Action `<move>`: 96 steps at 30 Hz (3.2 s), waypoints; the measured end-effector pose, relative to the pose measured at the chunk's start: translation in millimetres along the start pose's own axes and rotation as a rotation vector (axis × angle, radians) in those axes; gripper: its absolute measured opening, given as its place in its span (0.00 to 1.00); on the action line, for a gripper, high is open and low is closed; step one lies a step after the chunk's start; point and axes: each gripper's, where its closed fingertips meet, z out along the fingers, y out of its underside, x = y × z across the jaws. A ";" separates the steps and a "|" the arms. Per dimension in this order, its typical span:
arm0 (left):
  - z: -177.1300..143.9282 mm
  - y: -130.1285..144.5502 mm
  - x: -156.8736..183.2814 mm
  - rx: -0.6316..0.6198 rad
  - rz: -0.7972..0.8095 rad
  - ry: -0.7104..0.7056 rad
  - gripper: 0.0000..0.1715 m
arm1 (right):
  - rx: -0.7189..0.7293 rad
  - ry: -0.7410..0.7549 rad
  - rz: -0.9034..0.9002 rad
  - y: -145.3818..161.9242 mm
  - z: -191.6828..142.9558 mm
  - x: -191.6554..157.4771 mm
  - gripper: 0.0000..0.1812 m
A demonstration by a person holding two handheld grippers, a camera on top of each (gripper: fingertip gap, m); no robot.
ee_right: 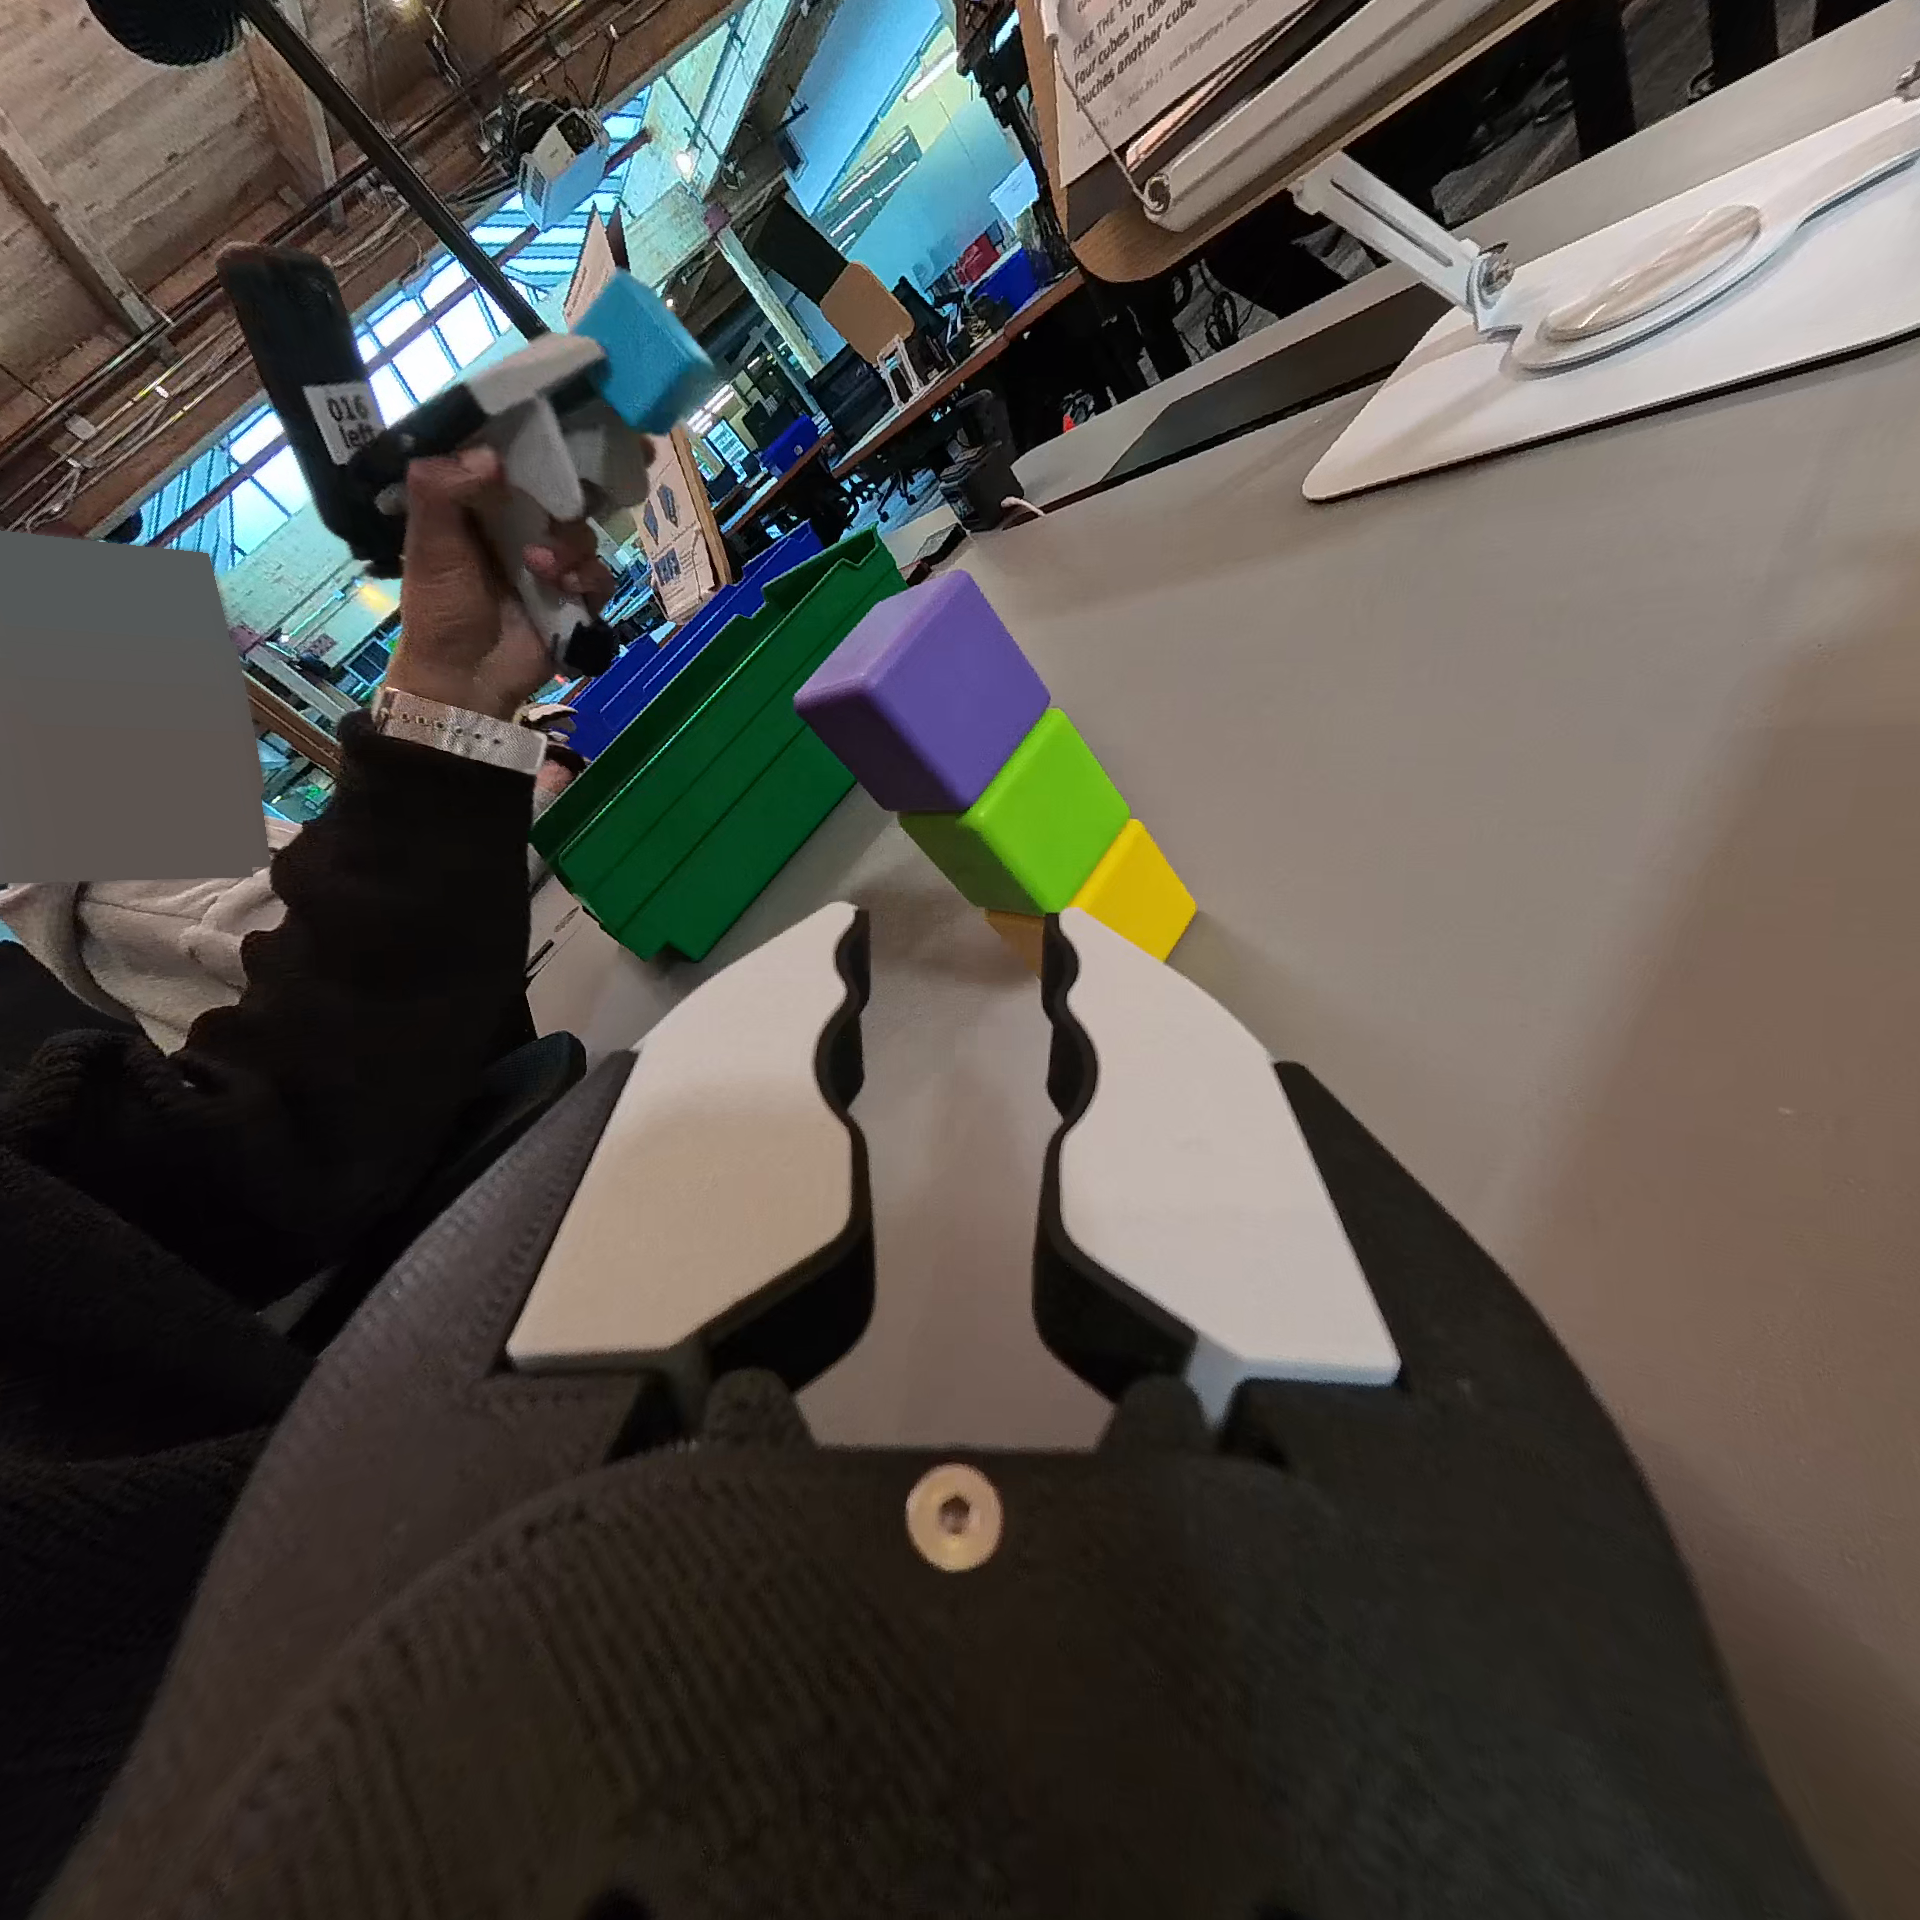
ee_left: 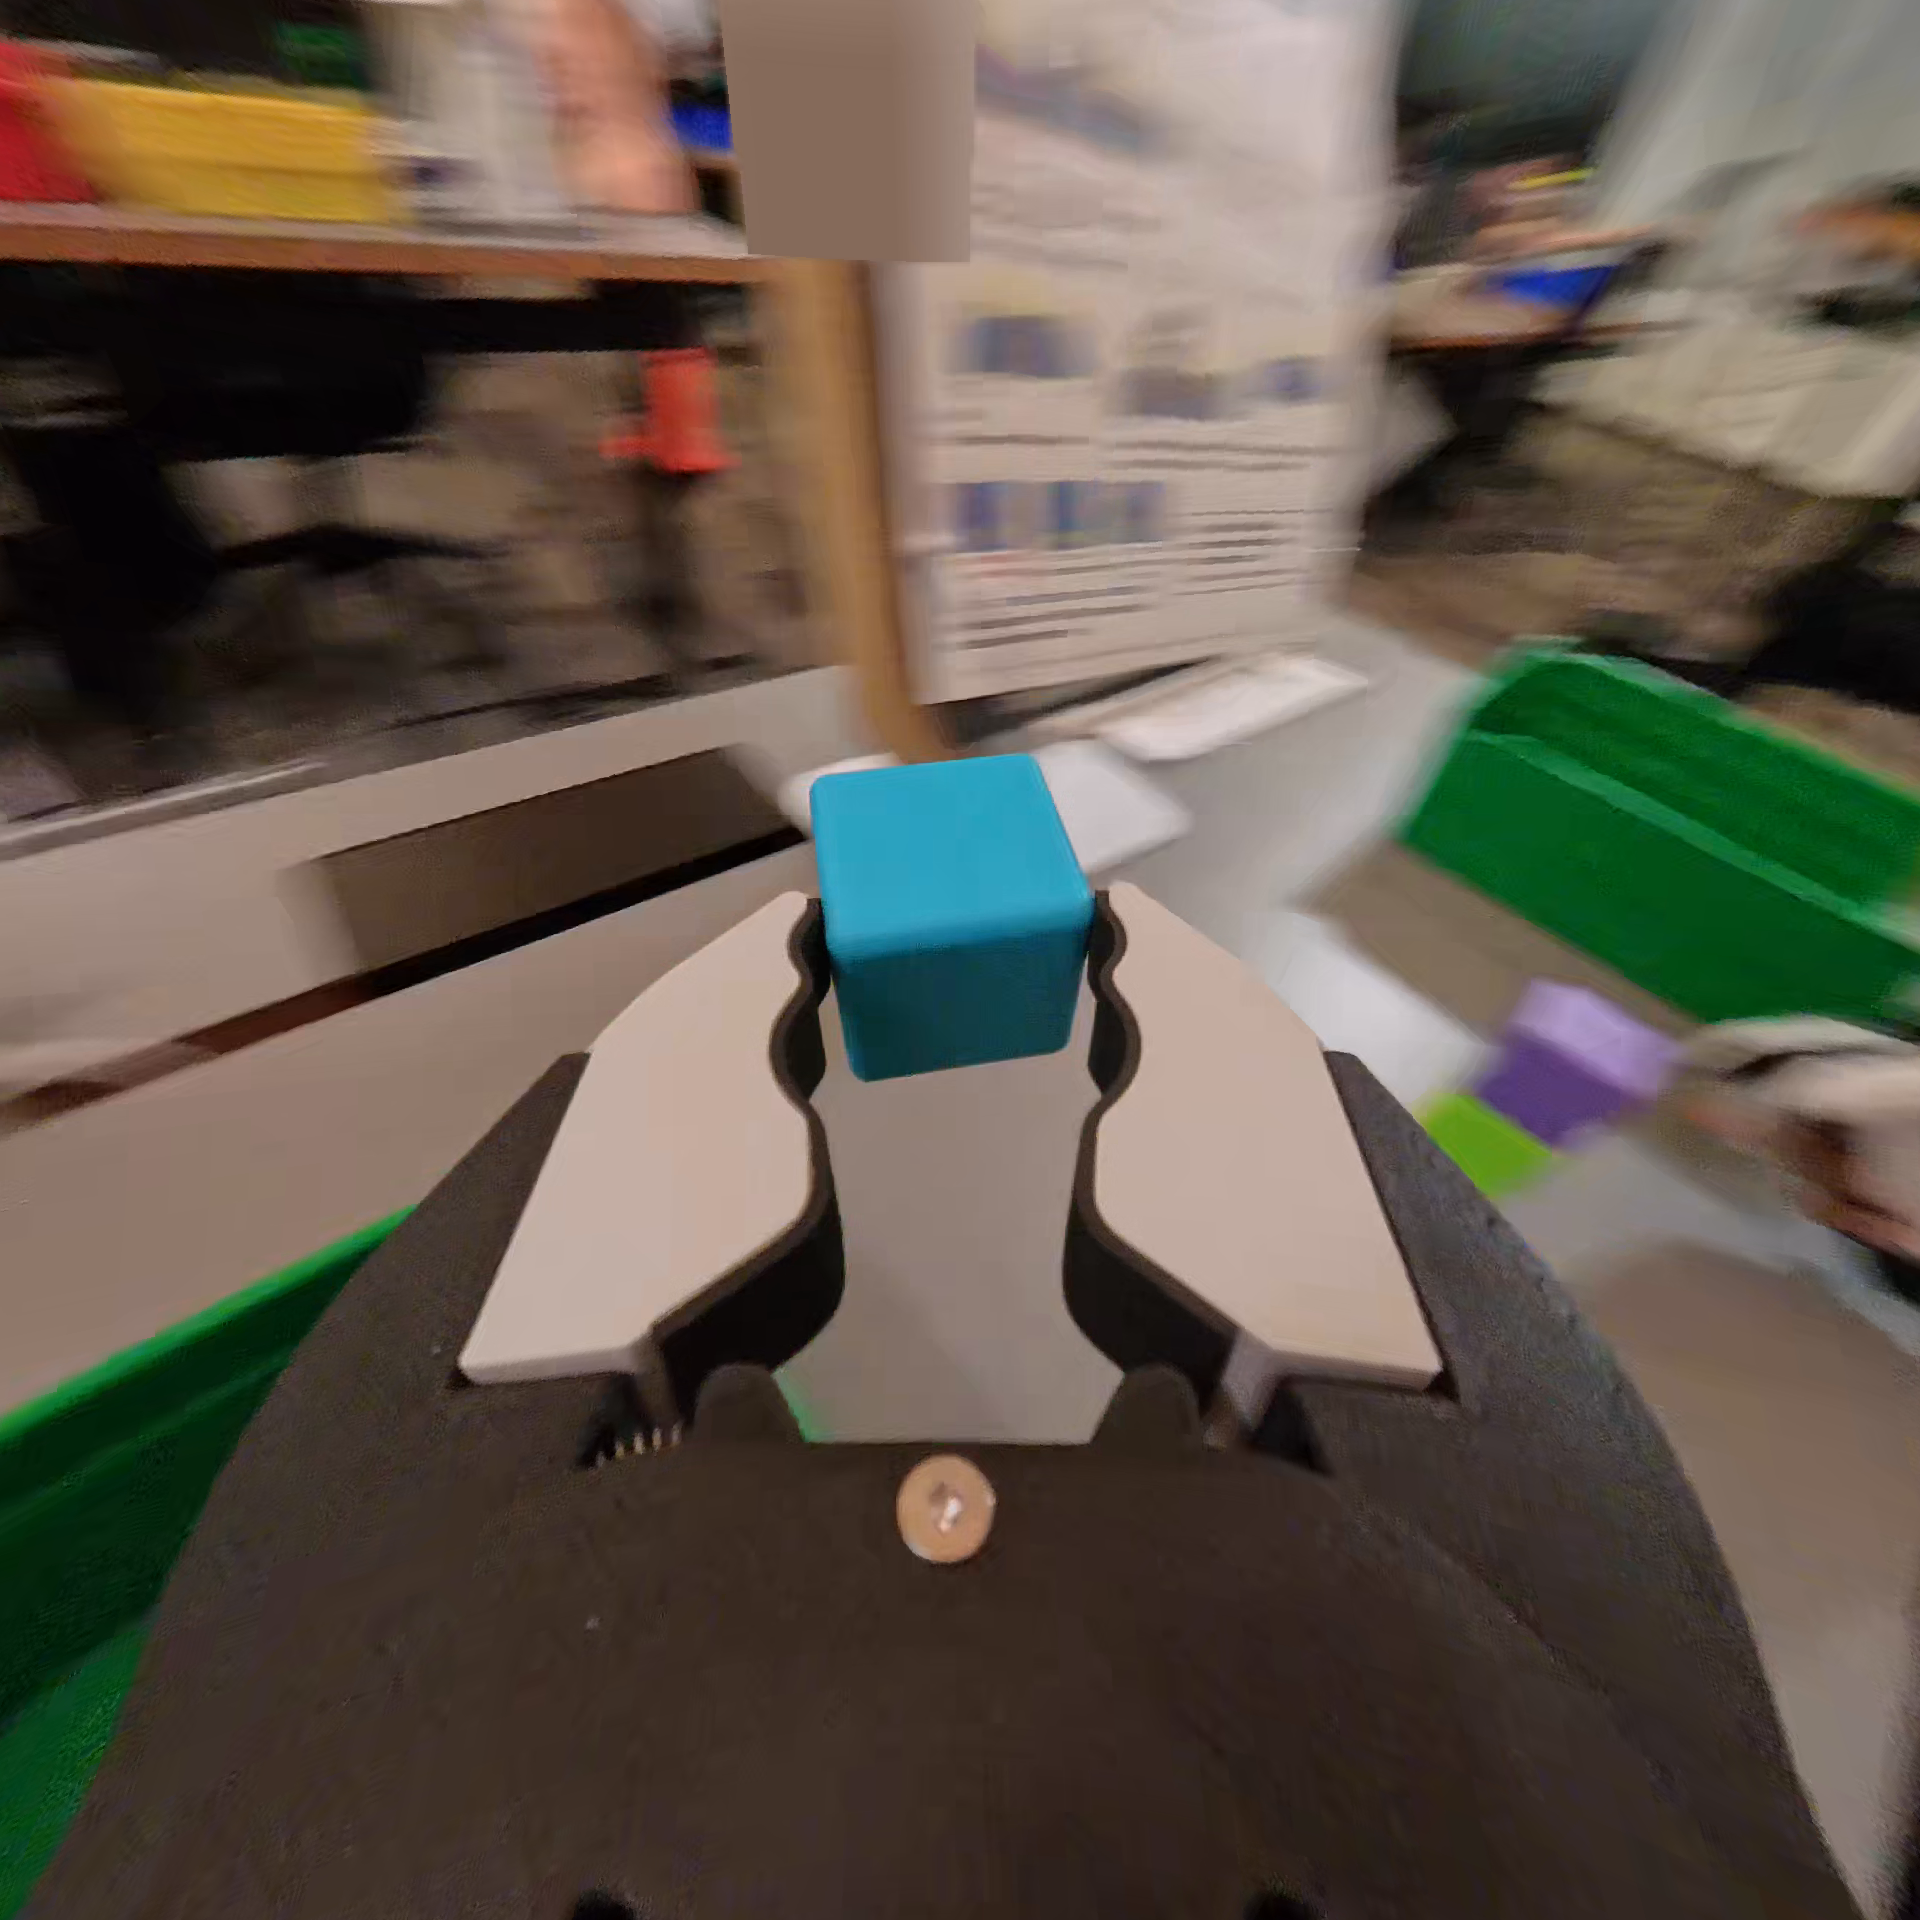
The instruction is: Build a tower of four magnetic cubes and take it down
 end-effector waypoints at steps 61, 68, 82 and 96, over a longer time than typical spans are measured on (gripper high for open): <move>121.9 136.3 244.3 -0.184 0.188 0.802 0.46 | 0.004 0.005 0.008 -0.8 -2.3 3.0 0.18; 118.2 147.9 251.0 -0.210 0.201 0.860 0.38 | 0.001 0.003 0.010 0.1 -1.8 3.1 0.18; 115.7 159.1 260.9 -0.233 0.211 0.909 0.37 | -0.003 0.002 0.007 1.0 -1.1 2.3 0.18; 107.6 169.6 252.7 -0.145 0.235 0.726 0.42 | 0.028 -0.064 0.020 -5.9 -0.6 -3.7 0.21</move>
